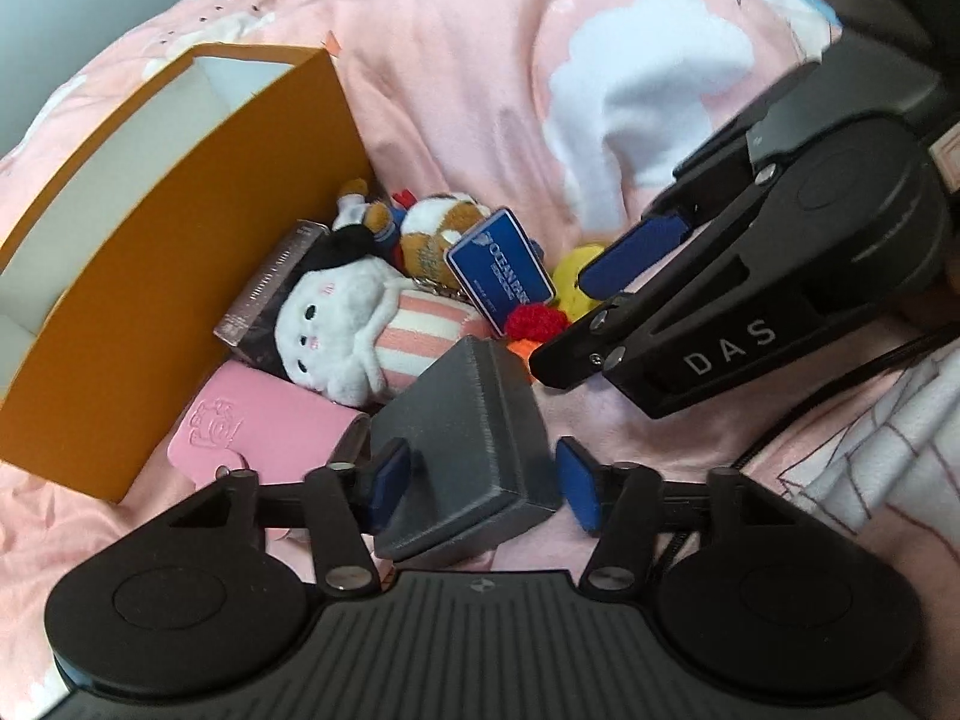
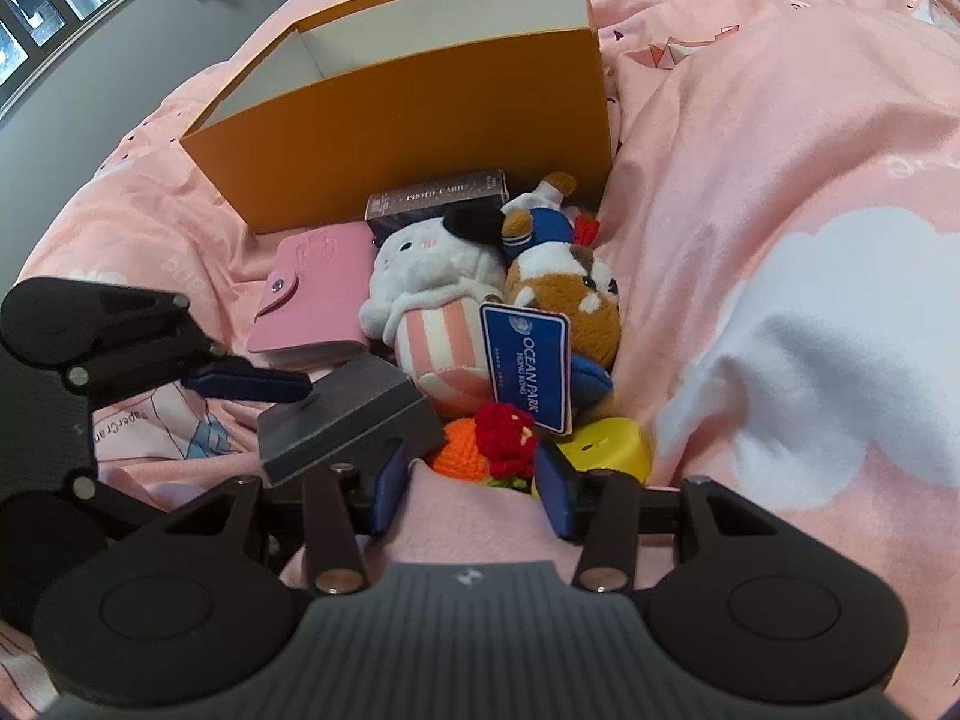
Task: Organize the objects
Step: 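Grasp the dark grey box with the left gripper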
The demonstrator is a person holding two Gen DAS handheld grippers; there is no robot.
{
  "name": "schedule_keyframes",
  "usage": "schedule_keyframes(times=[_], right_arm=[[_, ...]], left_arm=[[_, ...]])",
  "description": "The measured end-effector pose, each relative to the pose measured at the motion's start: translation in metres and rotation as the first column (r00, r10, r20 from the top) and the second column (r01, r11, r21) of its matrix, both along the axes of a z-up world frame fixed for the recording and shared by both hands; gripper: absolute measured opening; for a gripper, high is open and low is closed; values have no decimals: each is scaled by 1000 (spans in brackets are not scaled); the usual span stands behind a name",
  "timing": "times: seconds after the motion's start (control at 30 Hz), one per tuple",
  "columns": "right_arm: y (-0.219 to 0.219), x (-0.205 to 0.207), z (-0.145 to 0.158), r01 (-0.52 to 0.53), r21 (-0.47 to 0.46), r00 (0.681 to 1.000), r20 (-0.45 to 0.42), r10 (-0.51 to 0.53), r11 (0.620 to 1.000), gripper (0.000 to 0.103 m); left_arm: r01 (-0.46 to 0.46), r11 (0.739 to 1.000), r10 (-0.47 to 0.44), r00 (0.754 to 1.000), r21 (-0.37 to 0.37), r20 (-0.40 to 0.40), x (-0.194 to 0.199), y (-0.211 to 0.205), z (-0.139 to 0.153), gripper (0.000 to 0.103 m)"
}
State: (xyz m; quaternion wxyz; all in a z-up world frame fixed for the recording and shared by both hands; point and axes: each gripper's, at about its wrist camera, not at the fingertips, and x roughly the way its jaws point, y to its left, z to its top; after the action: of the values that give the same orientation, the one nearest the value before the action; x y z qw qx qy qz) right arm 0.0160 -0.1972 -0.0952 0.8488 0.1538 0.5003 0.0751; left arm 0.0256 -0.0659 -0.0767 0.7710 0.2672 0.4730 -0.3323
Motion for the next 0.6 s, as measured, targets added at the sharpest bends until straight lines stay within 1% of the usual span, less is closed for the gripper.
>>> schedule_keyframes(times=[0.03,0.07,0.17,0.2,0.27,0.37,0.4,0.47,0.53,0.6], right_arm=[[0,0,1,2,0,1000,2,-2,1000,49],[0,0,1,2,0,1000,5,-2,1000,49],[0,2,3,-5,-3,1000,14,5,1000,46],[1,3,4,-9,-4,1000,21,9,1000,44],[1,4,8,-14,-6,999,38,14,1000,44],[3,6,10,-24,-18,998,51,25,1000,43],[5,7,11,-30,-22,998,55,31,999,43],[7,9,13,-43,-32,997,63,45,999,43],[10,11,15,-55,-38,996,72,58,998,43],[13,15,18,-66,-39,994,84,69,997,43]], left_arm=[[-16,1000,16,1000,-16,2,0,3,3,55],[-28,999,28,1000,-32,6,-1,6,5,48],[-76,994,78,997,-85,25,0,15,14,41],[-95,990,99,995,-106,31,1,20,18,40],[-129,981,135,990,-144,30,4,28,23,39],[-193,958,201,979,-211,18,11,43,30,38],[-212,947,222,975,-241,16,13,49,33,38],[-252,914,263,965,-319,-10,18,62,40,38],[-310,857,313,948,-411,-62,26,77,45,38],[-363,801,356,928,-476,-108,36,88,46,38]])
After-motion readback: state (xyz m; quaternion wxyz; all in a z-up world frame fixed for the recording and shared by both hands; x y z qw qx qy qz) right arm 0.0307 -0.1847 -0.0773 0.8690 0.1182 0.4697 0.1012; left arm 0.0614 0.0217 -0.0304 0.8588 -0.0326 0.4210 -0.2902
